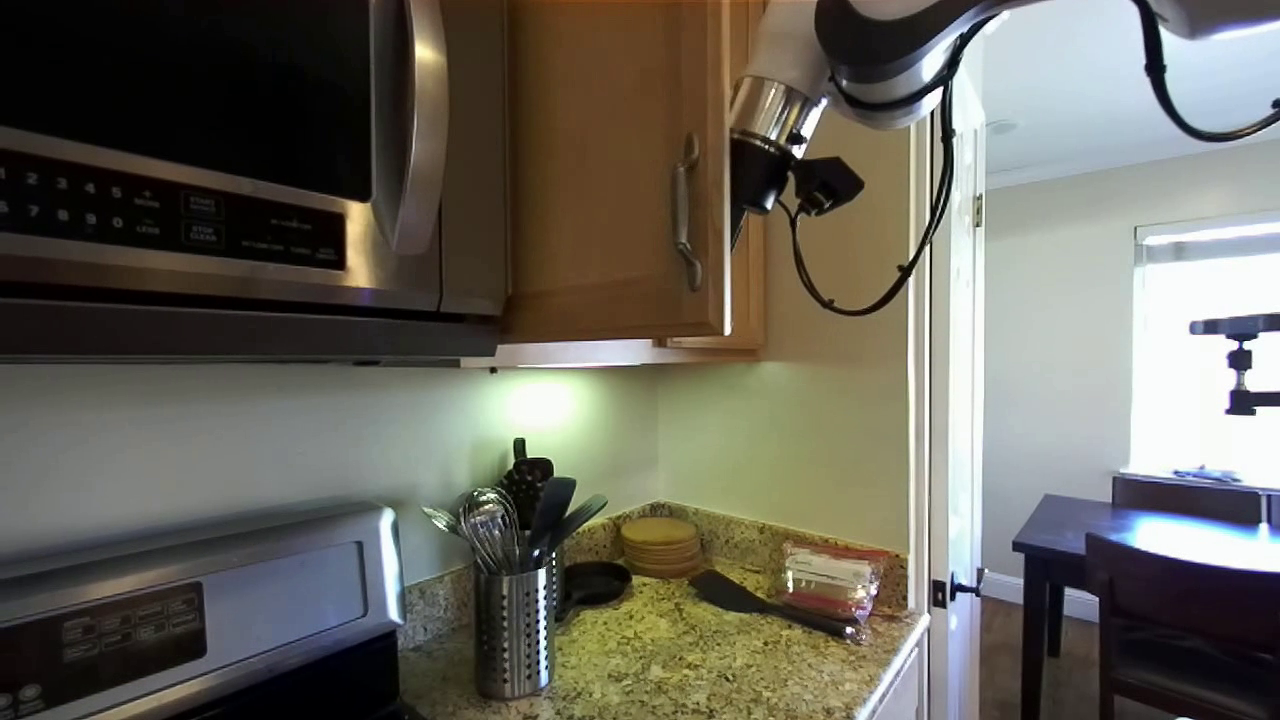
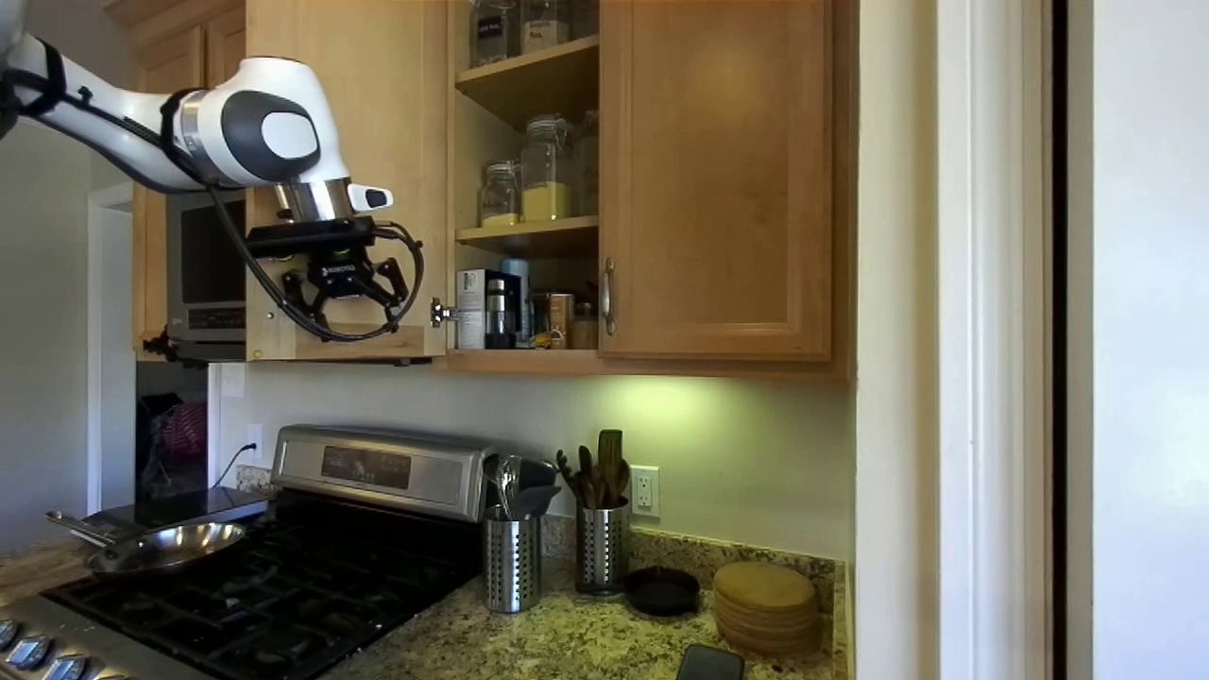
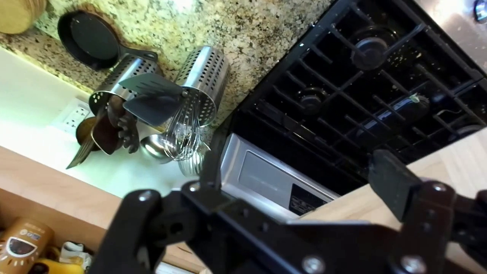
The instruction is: Open the cabinet door on the left, remove the brown bottle from the bottom shelf of the cabinet, and put the bottle on the counter
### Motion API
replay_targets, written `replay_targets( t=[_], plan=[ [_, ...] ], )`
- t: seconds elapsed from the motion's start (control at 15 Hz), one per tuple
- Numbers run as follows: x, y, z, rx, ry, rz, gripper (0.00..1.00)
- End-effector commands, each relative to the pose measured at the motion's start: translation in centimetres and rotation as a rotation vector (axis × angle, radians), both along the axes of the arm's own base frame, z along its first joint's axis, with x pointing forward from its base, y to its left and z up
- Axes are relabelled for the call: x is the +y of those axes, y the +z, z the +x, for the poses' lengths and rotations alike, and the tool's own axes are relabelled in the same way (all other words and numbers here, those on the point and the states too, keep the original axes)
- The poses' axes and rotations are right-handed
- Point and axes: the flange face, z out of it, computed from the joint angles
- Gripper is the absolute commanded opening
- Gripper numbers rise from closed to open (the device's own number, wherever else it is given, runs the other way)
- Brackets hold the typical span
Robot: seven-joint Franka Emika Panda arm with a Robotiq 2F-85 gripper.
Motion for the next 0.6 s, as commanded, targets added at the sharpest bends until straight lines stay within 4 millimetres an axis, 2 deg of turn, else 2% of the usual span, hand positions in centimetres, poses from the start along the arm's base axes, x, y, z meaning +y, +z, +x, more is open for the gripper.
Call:
replay_targets(
  t=[0.0, 0.27, 0.53],
  plan=[
    [-0.4, -1.0, 1.1, 0.005, -0.004, -0.007, 1.00],
    [-1.5, -3.6, 3.1, 0.037, -0.105, -0.032, 1.00],
    [-1.7, -5.0, 3.7, 0.065, -0.207, -0.047, 1.00]
  ],
)
